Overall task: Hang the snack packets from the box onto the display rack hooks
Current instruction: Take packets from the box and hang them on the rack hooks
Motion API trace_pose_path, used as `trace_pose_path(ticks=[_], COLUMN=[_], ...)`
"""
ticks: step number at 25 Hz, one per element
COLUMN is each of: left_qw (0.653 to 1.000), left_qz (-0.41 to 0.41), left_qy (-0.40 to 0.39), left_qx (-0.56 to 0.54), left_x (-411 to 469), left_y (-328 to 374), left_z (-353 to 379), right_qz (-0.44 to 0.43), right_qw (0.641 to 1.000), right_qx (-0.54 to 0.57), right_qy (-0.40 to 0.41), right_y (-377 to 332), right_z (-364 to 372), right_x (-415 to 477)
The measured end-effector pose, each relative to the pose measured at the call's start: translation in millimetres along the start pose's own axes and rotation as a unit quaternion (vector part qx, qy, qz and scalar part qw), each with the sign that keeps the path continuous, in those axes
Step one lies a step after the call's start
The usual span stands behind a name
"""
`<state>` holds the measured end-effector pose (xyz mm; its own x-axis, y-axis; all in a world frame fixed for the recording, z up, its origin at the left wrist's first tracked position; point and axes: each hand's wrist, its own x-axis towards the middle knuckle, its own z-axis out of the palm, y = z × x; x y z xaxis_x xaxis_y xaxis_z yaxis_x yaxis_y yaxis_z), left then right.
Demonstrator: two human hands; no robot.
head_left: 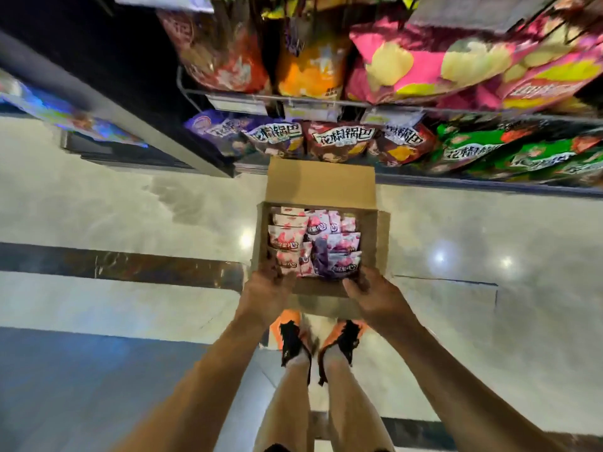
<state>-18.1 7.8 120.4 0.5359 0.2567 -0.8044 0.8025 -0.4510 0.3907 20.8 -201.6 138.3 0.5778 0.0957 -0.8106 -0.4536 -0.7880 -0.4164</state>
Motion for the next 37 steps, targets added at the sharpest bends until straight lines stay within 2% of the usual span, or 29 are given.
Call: trace_pose_path(ticks=[2,5,7,12,16,20,27,32,35,37], left_qw=[0.998,0.992,0.990,0.991,0.987,0.986,0.988,0.984,0.986,0.989], left_qz=[-0.029,-0.079,-0.108,-0.104,-0.126,-0.116,-0.105,-0.130,-0.128,-0.116], left_qy=[0.007,0.023,0.023,0.072,0.084,0.103,0.116,0.113,0.102,0.092], left_qx=[-0.053,-0.100,-0.087,-0.042,-0.059,-0.066,-0.013,-0.035,-0.029,-0.009], left_x=[37,89,119,179,217,235,247,257,257,254], left_y=[-17,-38,-51,-88,-103,-106,-112,-114,-118,-120], left_z=[28,66,86,121,141,152,165,164,161,163], right_qz=[0.039,0.071,0.096,0.180,0.192,0.184,0.169,0.144,0.093,0.058], right_qw=[0.997,0.993,0.988,0.974,0.964,0.968,0.968,0.976,0.985,0.978], right_qx=[0.066,0.072,0.099,0.110,0.163,0.139,0.129,0.076,-0.054,-0.142], right_qy=[0.023,0.060,0.069,0.086,0.091,0.098,0.135,0.142,0.137,0.144], right_y=[20,55,74,96,106,117,136,145,143,142], right_z=[22,60,80,110,120,133,151,157,157,156], right_x=[38,97,128,185,217,234,257,265,261,257])
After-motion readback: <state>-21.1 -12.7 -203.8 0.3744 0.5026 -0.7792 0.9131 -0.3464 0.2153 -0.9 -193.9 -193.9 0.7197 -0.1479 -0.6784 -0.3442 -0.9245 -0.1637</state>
